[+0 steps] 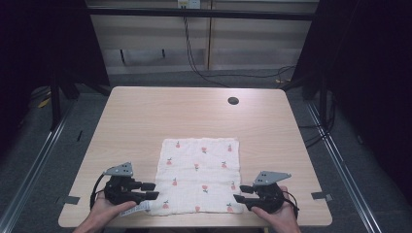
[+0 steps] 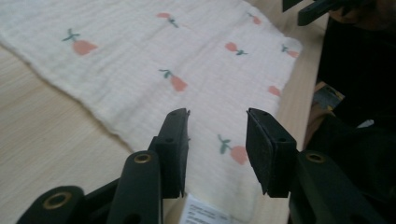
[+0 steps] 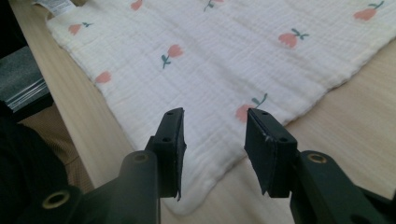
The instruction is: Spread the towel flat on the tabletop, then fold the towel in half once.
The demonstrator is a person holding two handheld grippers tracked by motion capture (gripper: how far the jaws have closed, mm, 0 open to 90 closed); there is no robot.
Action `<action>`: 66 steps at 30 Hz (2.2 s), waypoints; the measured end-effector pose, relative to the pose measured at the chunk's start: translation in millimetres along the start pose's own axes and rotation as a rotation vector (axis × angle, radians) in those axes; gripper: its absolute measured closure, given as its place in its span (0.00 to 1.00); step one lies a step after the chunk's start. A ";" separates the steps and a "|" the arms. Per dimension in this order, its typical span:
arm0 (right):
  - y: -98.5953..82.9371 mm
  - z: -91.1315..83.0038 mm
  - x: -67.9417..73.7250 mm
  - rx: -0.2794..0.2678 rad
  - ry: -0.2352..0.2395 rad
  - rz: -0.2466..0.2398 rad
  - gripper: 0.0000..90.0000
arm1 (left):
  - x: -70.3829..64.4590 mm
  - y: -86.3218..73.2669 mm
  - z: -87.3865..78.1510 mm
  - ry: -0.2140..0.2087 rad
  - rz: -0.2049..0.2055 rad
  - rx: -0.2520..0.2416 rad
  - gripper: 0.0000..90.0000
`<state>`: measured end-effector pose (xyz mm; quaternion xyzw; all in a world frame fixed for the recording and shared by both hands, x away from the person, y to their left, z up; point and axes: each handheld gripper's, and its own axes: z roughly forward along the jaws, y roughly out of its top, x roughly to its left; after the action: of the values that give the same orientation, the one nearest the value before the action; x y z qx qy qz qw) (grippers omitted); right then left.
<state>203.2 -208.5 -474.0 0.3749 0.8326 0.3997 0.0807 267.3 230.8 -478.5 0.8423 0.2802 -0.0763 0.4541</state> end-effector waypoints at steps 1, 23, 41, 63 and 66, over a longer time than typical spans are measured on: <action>1.5 0.5 -1.4 -0.004 -0.002 0.002 0.63 | 1.4 0.4 -0.1 0.006 0.001 -0.003 0.65; 55.7 14.2 -60.3 -0.054 -0.063 0.038 0.58 | 49.1 61.7 -4.0 0.176 0.026 -0.133 0.64; 98.3 38.0 -117.2 -0.037 -0.113 0.012 0.67 | 90.6 80.5 25.1 0.250 -0.024 -0.127 0.67; 91.2 90.1 -156.8 0.035 -0.164 0.105 0.72 | 125.5 70.0 43.5 0.291 -0.094 -0.063 0.66; 90.3 96.6 -155.6 0.062 -0.181 0.103 0.74 | 130.3 70.0 50.9 0.293 -0.105 -0.051 0.65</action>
<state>405.5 -221.2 -498.6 0.4543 0.8134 0.3417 0.1234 420.0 212.0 -507.2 0.8169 0.3888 0.0308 0.4249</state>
